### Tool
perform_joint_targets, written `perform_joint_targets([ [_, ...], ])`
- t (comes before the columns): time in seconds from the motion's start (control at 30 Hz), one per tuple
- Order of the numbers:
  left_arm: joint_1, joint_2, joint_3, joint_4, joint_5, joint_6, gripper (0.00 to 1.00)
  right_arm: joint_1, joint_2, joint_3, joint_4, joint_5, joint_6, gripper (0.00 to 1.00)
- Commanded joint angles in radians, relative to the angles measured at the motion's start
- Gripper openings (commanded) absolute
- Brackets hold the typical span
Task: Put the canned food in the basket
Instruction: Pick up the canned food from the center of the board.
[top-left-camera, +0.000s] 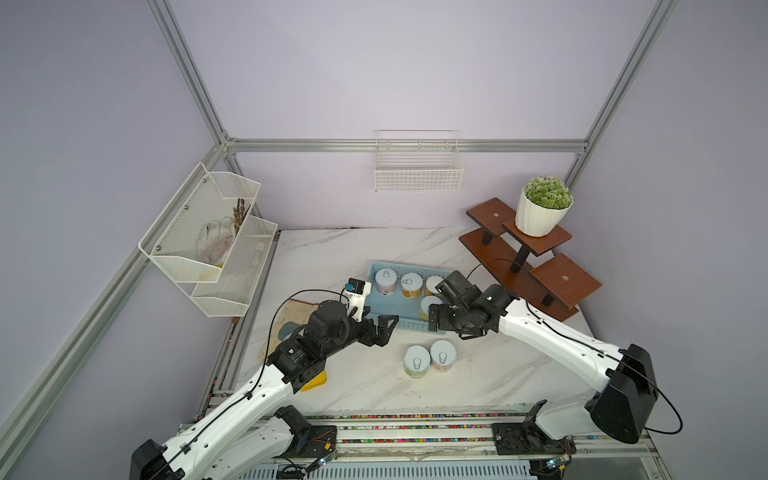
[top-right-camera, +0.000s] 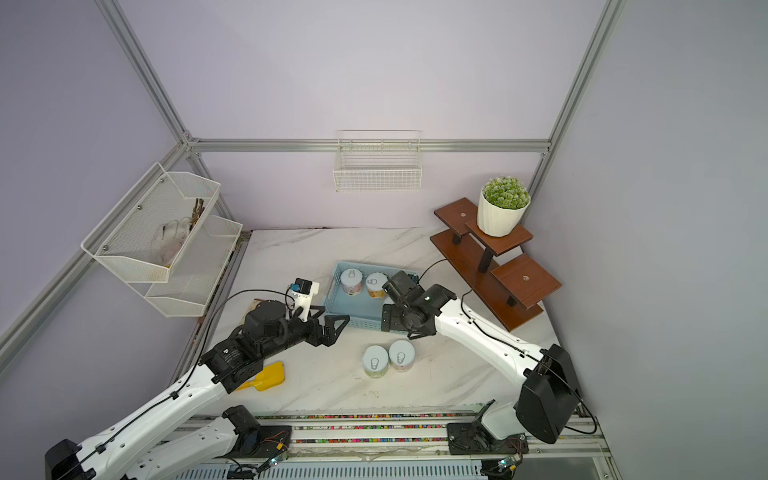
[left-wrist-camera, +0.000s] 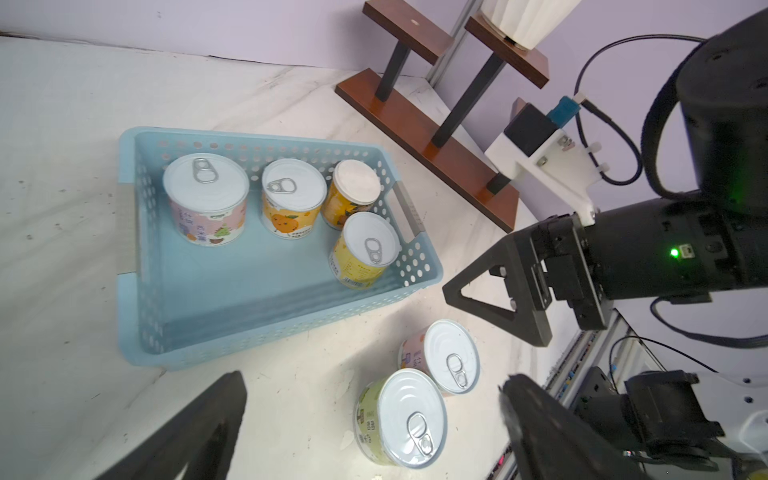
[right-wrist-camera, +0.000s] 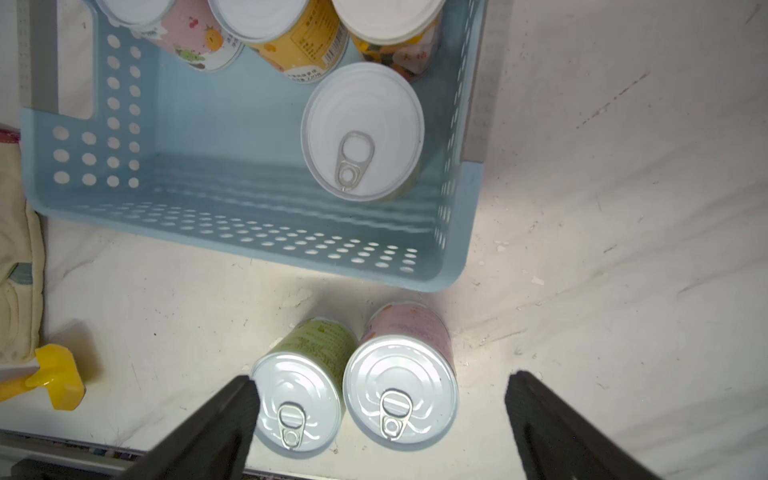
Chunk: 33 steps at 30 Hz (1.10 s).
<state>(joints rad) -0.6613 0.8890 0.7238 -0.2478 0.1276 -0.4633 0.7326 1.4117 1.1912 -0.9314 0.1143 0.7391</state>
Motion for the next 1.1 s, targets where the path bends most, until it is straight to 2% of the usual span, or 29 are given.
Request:
perform_joint_targets([
  [0.0, 0.006, 0.039, -0.007, 0.085, 0.177, 0.006, 1.0, 0.02, -0.069, -0.063, 0.028, 0.001, 0.038, 0.98],
  [0.1, -0.005, 0.069, -0.008, 0.101, 0.246, 0.006, 1.0, 0.029, -0.106, -0.118, 0.034, -0.001, 0.071, 0.99],
  [0.17, -0.033, 0.071, -0.014, 0.115, 0.249, 0.008, 1.0, 0.031, -0.117, -0.144, 0.041, -0.003, 0.089, 0.99],
  [0.33, -0.14, 0.065, -0.029, 0.117, 0.206, 0.005, 1.0, 0.034, -0.123, -0.189, 0.076, -0.018, 0.122, 0.99],
  [0.53, -0.24, 0.0, -0.116, 0.119, 0.092, -0.039, 1.0, 0.041, -0.075, -0.197, 0.096, -0.024, 0.132, 0.99],
  [0.73, -0.247, -0.069, -0.197, 0.122, 0.043, -0.07, 1.0, 0.047, -0.017, -0.192, 0.14, -0.048, 0.137, 0.99],
  [1.07, -0.247, -0.053, -0.208, 0.133, 0.034, -0.092, 1.0, 0.052, 0.097, -0.153, 0.114, -0.025, 0.15, 0.99],
])
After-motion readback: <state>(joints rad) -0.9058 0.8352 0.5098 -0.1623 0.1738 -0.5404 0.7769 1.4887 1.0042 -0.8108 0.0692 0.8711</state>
